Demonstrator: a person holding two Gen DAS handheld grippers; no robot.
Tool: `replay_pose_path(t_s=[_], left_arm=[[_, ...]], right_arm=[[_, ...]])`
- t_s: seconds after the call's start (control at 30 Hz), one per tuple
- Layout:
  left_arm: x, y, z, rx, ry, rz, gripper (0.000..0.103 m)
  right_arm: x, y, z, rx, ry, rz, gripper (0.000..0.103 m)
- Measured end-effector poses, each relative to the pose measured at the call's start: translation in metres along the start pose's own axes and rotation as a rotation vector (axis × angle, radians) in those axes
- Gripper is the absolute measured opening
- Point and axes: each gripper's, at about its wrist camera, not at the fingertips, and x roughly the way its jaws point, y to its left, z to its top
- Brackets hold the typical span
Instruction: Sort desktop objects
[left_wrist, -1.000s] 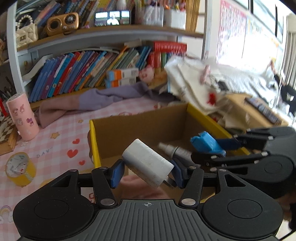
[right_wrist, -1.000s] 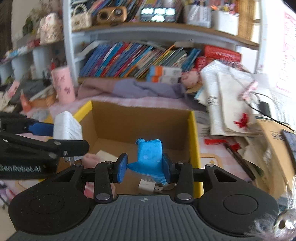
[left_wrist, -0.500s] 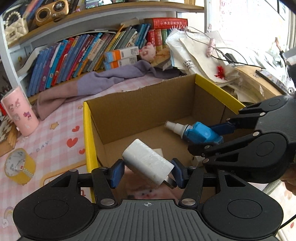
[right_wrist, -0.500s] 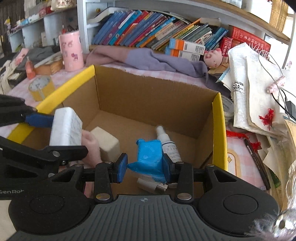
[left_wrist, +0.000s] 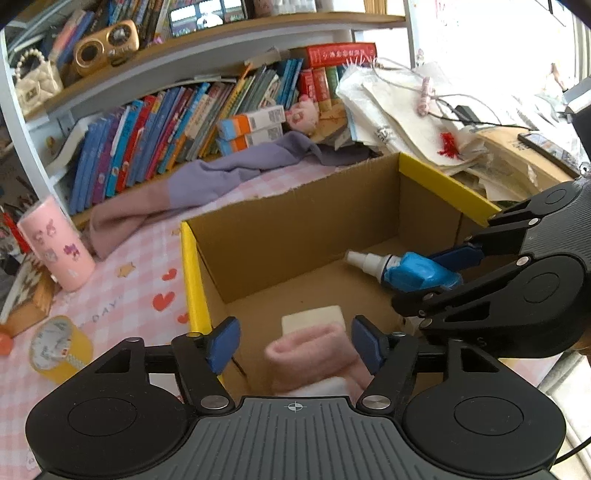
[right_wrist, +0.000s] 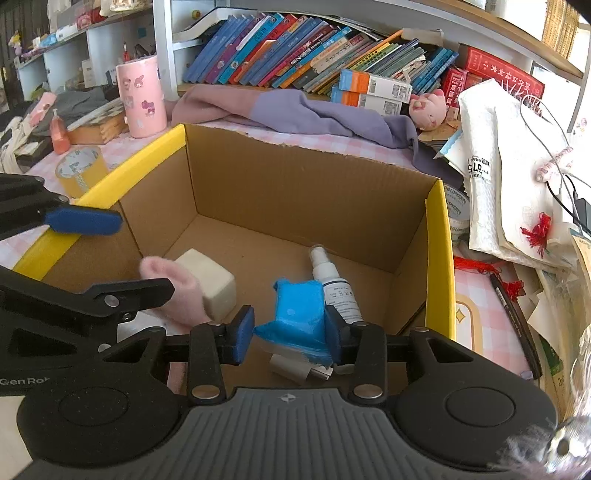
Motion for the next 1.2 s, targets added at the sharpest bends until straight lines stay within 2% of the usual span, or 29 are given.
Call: replay_pose_path(t_s=[0.17, 0.23, 0.53, 0.73, 0.93, 1.2], left_arm=[[-0.018, 0.007, 0.003, -0.045, -0.055, 0.014, 0.08], [-0.027, 0.009, 0.004, -0.068, -0.083, 0.019, 0.083], [-0.063, 0.012, 0.001, -0.136, -0.165, 0.034, 0.089], [-0.078, 0.014, -0.014, -0.146, -0.171, 0.031, 0.09], [-0.091, 0.022, -0.032, -0.168, -0.16, 0.019, 0.09], [-0.104, 0.033, -0.059, -0.153, -0.128, -0.018, 0.091]], right_arm=[[-0.014, -0.001, 0.001, 0.044, -0.052, -0.001, 0.044], [-0.022, -0.001, 0.002, 0.06, -0.082, -0.013, 0.05], [-0.057, -0.003, -0.005, 0.15, -0.171, -0.049, 0.051], [-0.077, 0.003, -0.016, 0.172, -0.196, -0.081, 0.052], [-0.098, 0.01, -0.034, 0.226, -0.228, -0.16, 0.053], [-0.111, 0.032, -0.061, 0.287, -0.185, -0.217, 0.054]])
